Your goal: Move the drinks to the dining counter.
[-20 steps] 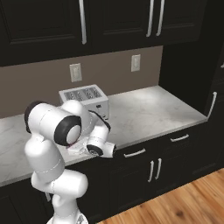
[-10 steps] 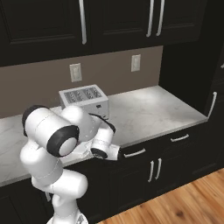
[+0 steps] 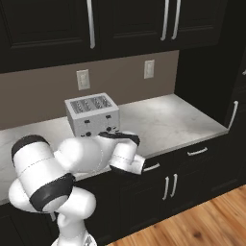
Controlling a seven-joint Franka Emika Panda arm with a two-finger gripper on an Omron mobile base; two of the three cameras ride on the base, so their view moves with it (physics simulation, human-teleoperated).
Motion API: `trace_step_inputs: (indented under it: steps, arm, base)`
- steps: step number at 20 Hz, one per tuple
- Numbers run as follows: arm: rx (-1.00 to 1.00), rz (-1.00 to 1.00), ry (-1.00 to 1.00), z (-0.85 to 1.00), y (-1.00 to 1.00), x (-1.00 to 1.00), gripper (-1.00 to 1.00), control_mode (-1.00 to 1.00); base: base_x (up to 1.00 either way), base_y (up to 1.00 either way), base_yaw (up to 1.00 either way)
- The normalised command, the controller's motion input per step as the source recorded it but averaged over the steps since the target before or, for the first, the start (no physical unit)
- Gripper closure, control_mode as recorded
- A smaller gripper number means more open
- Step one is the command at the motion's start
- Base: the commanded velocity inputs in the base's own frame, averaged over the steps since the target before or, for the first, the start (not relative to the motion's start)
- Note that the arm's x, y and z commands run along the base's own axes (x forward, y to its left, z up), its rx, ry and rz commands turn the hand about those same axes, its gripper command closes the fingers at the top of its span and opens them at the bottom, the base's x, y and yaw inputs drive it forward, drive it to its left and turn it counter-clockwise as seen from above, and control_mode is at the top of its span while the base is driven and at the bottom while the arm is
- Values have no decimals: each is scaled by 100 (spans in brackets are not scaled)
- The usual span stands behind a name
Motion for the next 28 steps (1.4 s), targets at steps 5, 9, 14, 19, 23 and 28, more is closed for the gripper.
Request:
trace_step_inputs:
  steps: [5,9,14,19,23,28]
  arm:
    - [0,-31,4,100,-34,38,100,-100]
    - [2,-42,15,87,-77,21,100,-100]
    - [2,-49,6,32,-55,-66,100,-100]
    - [-1,-49,1,37,-10,-95,100,-100]
    - [-12,-51,0,56,20,-58,100,-100]
    - [-4,-25,1,71,3,-28,100,-100]
  base:
    - [0,0,0]
    - [0,0,0]
    - [0,0,0]
    - [0,0,0]
    - [0,0,0]
    - [0,0,0]
